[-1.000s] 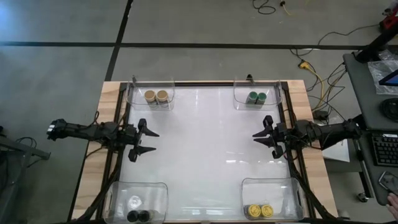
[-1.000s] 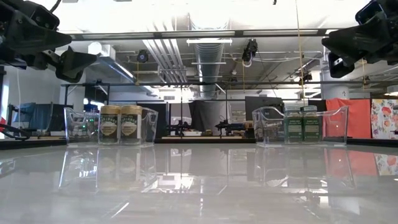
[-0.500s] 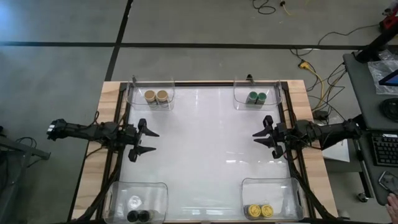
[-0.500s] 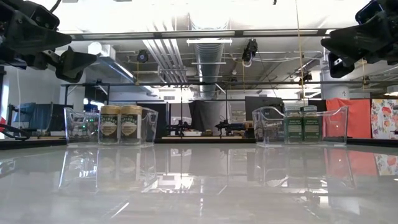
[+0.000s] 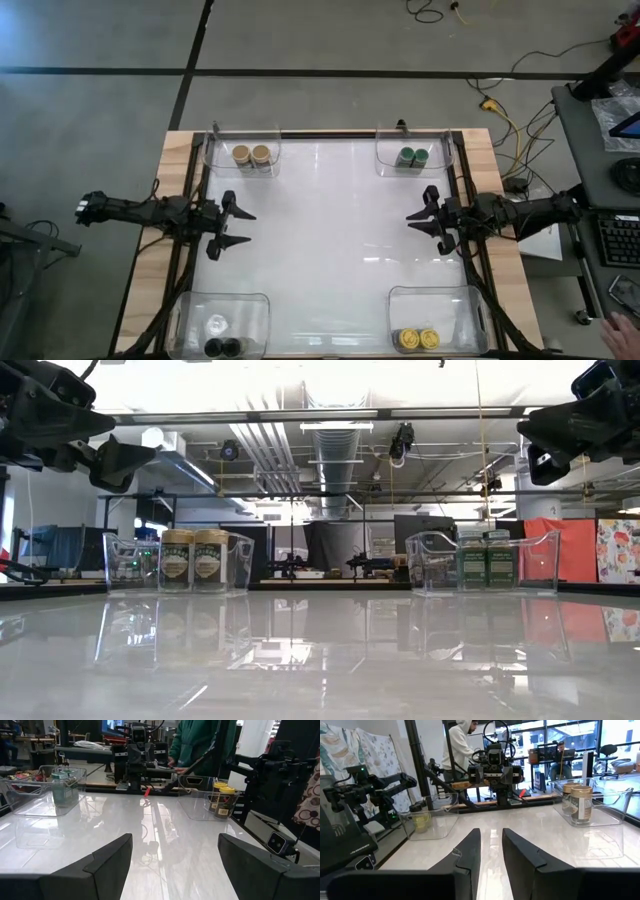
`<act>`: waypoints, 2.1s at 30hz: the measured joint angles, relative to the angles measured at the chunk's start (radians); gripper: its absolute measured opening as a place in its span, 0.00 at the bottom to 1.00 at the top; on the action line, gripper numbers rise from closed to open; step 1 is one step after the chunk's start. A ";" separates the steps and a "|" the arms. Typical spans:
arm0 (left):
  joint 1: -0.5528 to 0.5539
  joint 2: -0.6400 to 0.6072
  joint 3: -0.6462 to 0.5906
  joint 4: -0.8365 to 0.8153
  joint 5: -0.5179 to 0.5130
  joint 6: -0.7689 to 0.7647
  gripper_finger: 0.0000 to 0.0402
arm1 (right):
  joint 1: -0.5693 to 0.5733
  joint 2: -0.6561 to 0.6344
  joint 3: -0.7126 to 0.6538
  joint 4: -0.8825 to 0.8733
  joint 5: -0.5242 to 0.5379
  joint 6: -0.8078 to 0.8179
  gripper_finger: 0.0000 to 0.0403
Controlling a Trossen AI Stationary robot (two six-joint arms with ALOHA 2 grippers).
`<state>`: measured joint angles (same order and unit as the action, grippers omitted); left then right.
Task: Sort spices by type
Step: Return to Home Position
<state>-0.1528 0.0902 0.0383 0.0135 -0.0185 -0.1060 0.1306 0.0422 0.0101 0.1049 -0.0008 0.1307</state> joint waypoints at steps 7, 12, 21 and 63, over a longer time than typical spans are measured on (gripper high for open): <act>0.000 0.000 0.000 0.000 0.000 0.000 0.70 | 0.000 0.000 0.000 0.000 0.000 0.000 0.16; 0.000 0.000 0.000 0.000 0.000 0.000 0.70 | 0.000 0.000 0.000 0.000 0.000 0.000 0.17; 0.000 0.000 0.000 0.000 0.000 0.000 0.70 | 0.000 0.000 0.000 0.000 0.000 0.000 0.21; 0.000 0.000 0.000 0.000 0.000 0.000 0.70 | 0.000 0.000 0.000 0.000 0.000 0.000 0.24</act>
<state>-0.1532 0.0902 0.0383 0.0135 -0.0185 -0.1062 0.1303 0.0423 0.0101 0.1049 -0.0008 0.1307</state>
